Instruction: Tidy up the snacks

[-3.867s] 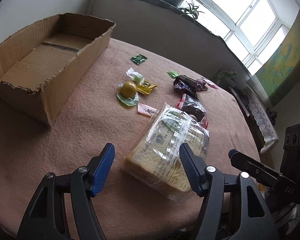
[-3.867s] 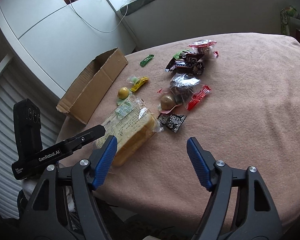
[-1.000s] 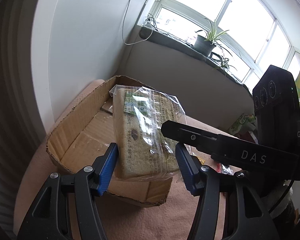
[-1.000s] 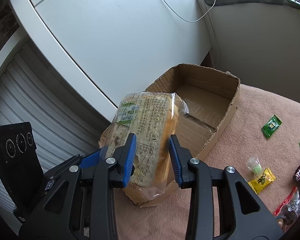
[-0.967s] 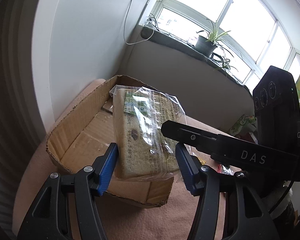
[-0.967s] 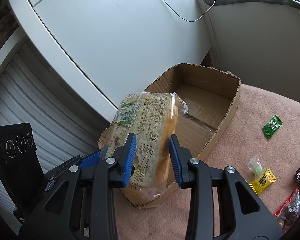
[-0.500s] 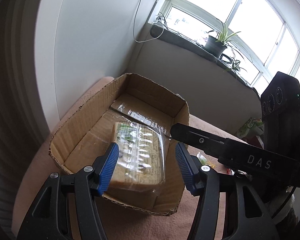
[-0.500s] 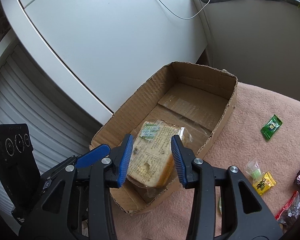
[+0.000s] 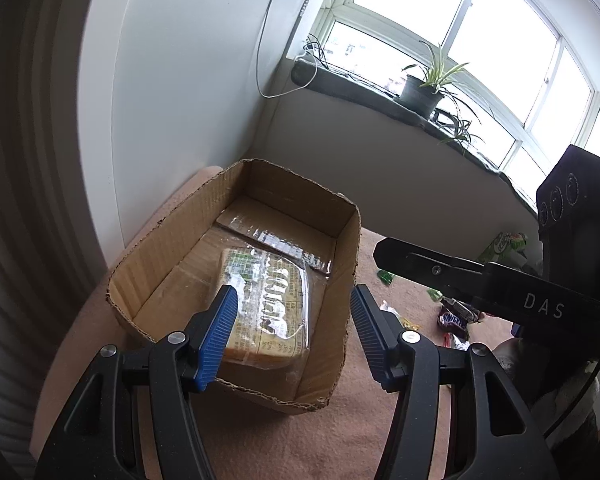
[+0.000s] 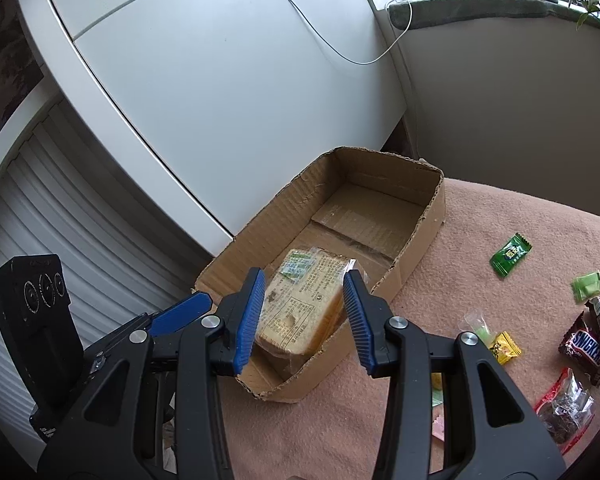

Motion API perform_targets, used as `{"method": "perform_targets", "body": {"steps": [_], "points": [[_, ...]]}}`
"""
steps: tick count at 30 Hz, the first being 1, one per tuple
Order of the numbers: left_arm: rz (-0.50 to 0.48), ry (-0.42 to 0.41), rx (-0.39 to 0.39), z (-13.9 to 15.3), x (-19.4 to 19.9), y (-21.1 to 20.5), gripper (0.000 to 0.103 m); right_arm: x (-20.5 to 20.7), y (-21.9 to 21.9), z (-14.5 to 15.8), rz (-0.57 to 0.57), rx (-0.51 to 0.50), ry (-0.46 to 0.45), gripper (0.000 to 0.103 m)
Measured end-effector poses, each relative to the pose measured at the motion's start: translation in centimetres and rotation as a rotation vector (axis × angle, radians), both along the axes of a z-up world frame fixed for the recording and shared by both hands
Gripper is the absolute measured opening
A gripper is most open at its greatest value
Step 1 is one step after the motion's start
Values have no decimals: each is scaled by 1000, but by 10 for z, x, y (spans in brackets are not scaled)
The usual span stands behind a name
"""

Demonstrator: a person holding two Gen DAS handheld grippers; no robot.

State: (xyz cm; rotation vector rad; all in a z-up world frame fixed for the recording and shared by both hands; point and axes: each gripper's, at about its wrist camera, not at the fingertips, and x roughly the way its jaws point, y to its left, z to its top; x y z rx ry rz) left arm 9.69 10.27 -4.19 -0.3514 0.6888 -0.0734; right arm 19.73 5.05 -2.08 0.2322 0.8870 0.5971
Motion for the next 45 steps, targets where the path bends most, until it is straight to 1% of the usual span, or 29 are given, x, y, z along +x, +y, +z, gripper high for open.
{"method": "perform_targets", "body": {"steps": [3, 5, 6, 7, 11, 12, 13, 14, 15, 17, 19, 21, 26, 29, 30, 32, 33, 34, 36, 40, 42, 45], "points": [[-3, -11, 21, 4, -5, -6, 57, -6, -8, 5, -13, -3, -14, 44], [-7, -17, 25, 6, -8, -10, 57, -12, -15, 9, -24, -9, -30, 52], [-8, -20, 27, 7, -10, -11, 57, -15, -19, 11, -29, -11, -41, 60], [-11, -23, 28, 7, -11, -13, 57, -19, -22, 14, -36, -13, -54, 64], [-18, -31, 33, 8, -17, -19, 57, -37, -41, 26, -60, -35, -119, 65], [-22, -33, 30, 8, -19, -21, 57, -43, -49, 29, -71, -43, -140, 68], [-25, -34, 26, 7, -21, -22, 57, -50, -57, 31, -81, -47, -163, 76], [-30, -35, 23, 7, -22, -24, 57, -57, -65, 33, -99, -53, -187, 79], [-34, -37, 22, 6, -24, -26, 57, -63, -74, 34, -122, -62, -210, 81], [-44, -37, 22, 4, -26, -31, 57, -74, -93, 34, -168, -91, -234, 81], [-61, -33, 20, 1, -27, -38, 57, -84, -112, 31, -223, -132, -235, 81], [-83, -29, 16, -2, -27, -46, 57, -92, -133, 24, -269, -157, -218, 81], [-144, 1, 6, -14, -25, -72, 57, -104, -185, -4, -385, -154, -113, 81], [-192, 24, 10, -23, -22, -90, 57, -110, -197, -24, -396, -168, -64, 81], [-206, 35, 17, -27, -21, -96, 57, -114, -199, -30, -391, -177, -55, 80], [-227, 59, 28, -35, -19, -106, 57, -118, -198, -40, -383, -202, -43, 72], [-238, 69, 30, -39, -18, -110, 57, -122, -195, -45, -370, -209, -40, 64], [-245, 78, 34, -42, -16, -114, 57, -122, -192, -47, -351, -211, -36, 58], [-256, 92, 41, -50, -16, -120, 57, -121, -185, -51, -303, -211, -32, 54], [-278, 115, 64, -59, -14, -128, 57, -112, -168, -59, -212, -235, -16, 41], [-288, 123, 81, -61, -11, -131, 51, -105, -161, -64, -188, -258, 2, 40], [-300, 132, 104, -65, -6, -137, 51, -97, -155, -74, -168, -271, 20, 40]]}}
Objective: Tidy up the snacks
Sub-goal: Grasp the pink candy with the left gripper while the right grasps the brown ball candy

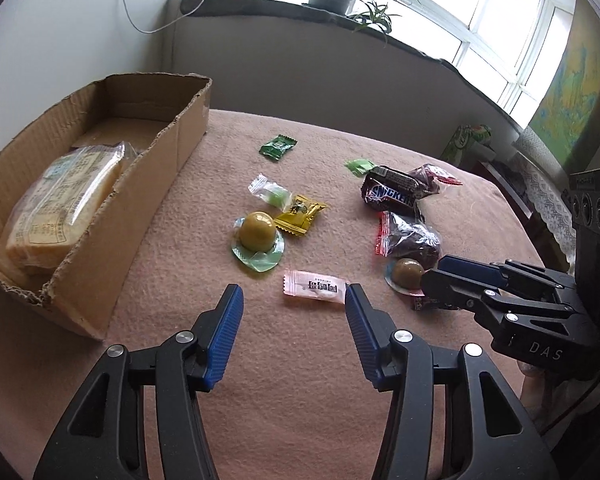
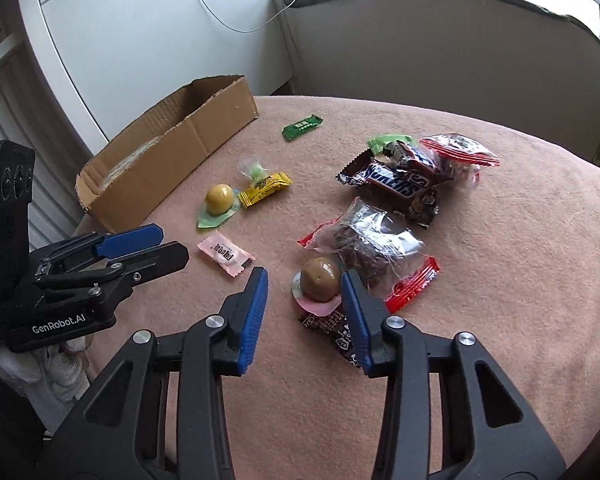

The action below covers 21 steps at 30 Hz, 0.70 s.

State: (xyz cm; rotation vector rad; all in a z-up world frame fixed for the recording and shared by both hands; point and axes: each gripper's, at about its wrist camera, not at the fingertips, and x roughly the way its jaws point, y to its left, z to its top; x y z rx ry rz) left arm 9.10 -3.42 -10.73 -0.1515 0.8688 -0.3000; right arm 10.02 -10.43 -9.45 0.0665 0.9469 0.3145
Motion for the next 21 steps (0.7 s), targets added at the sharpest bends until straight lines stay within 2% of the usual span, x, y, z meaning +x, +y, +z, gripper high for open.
{"method": "perform_targets", "body": {"steps": [7, 13, 21], "points": [[-58, 10, 44, -6, 9, -14, 51, 14, 1, -12, 22, -44, 22, 40], [-123, 3, 132, -12, 12, -31, 51, 21, -4, -21, 45, -47, 49, 40], [-131, -9, 214, -20, 19, -43, 51, 23, 1, -21, 79, -80, 40, 40]]}}
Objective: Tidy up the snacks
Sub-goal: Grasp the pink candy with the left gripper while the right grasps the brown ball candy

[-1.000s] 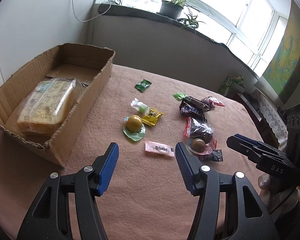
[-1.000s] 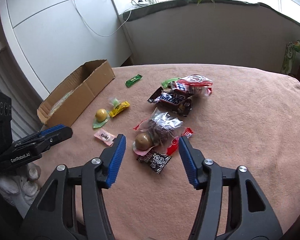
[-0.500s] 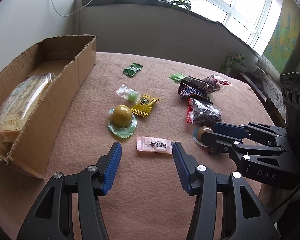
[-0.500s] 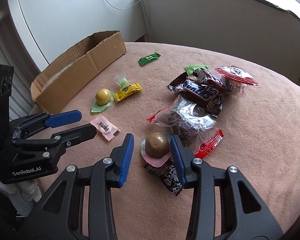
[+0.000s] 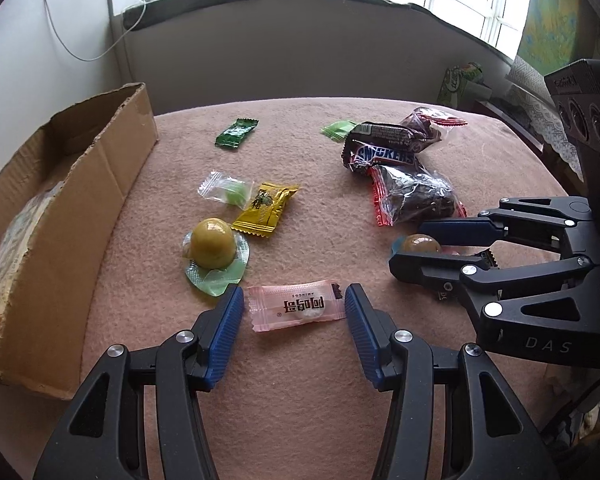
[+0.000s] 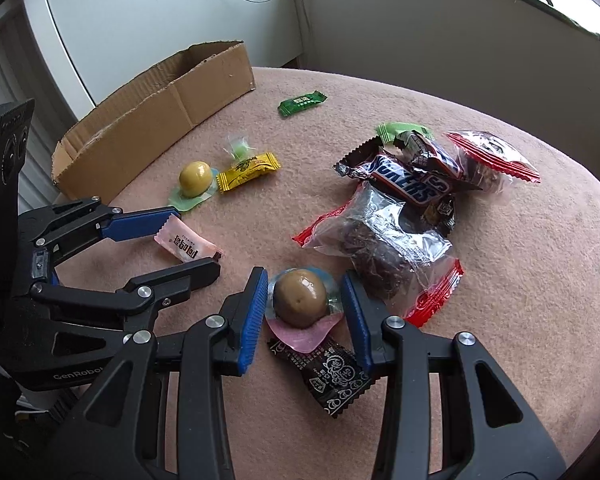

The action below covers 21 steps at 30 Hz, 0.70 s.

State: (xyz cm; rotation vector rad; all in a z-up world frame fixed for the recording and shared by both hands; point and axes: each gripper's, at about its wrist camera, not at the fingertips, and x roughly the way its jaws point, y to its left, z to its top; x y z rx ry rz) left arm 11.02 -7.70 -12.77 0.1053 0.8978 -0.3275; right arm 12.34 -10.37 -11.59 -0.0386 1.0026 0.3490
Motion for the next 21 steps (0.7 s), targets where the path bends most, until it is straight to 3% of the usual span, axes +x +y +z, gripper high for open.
{"method": "perform_targets", "body": {"steps": [7, 14, 17, 21], "points": [[-3, -18, 20, 0, -6, -1, 38, -4, 2, 1, 13, -16, -8, 36], [18, -7, -27, 0, -5, 6, 29, -10, 1, 7, 0, 3, -27, 35], [29, -5, -49, 1, -6, 9, 19, -13, 0, 11, -7, 7, -38, 35], [35, 1, -59, -1, -6, 12, 14, -13, -2, 12, -18, 11, -38, 35]]}}
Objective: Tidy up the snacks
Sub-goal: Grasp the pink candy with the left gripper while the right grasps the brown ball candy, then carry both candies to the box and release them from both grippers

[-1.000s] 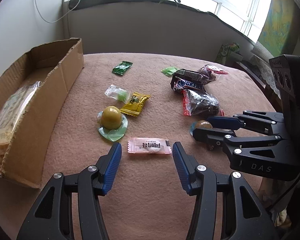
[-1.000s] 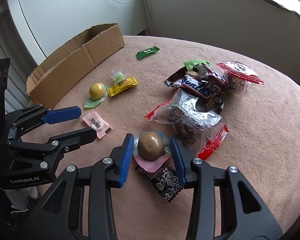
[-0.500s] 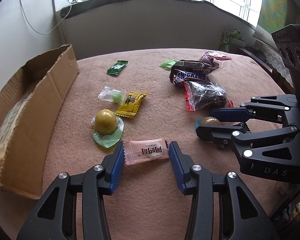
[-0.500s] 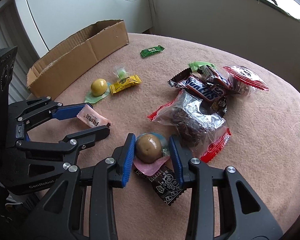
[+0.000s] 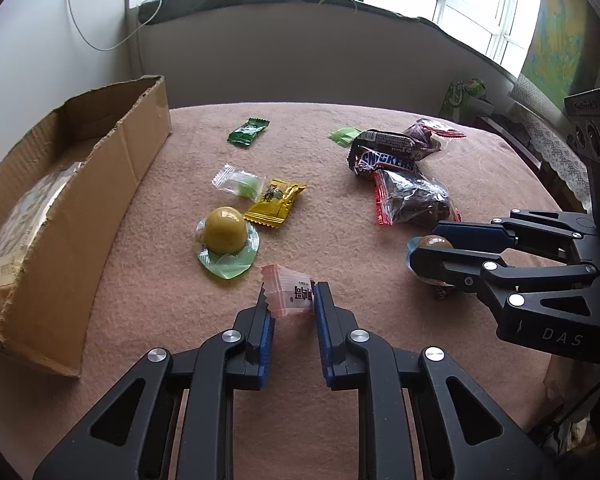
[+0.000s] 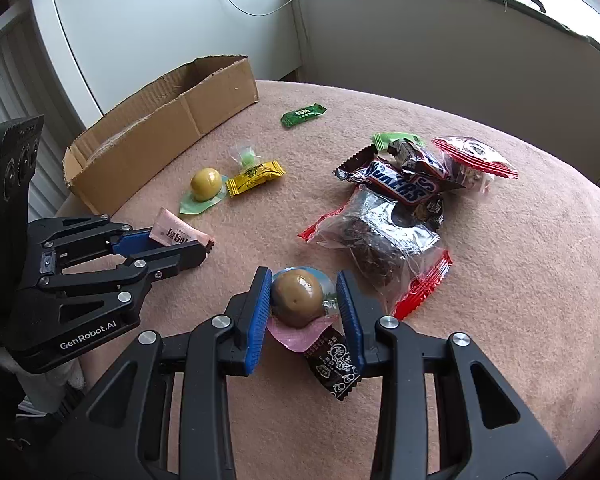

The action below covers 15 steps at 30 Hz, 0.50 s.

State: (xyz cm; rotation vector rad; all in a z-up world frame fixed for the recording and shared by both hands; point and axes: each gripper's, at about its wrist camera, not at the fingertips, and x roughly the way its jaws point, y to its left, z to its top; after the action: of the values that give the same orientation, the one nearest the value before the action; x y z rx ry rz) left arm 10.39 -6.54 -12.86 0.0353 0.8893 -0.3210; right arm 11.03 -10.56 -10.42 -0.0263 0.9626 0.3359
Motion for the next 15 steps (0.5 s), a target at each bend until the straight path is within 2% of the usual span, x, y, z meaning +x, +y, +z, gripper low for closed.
{"method": "perform_targets", "body": {"steps": [5, 7, 15], "points": [[4, -6, -26, 3, -2, 2, 9, -2, -3, -1, -13, 9, -3, 35], [10, -9, -37, 4, -1, 3, 7, -3, -3, 0, -13, 12, -7, 26], [25, -26, -66, 9, -6, 7, 6, -4, -8, 3, -35, 26, -16, 26]]}}
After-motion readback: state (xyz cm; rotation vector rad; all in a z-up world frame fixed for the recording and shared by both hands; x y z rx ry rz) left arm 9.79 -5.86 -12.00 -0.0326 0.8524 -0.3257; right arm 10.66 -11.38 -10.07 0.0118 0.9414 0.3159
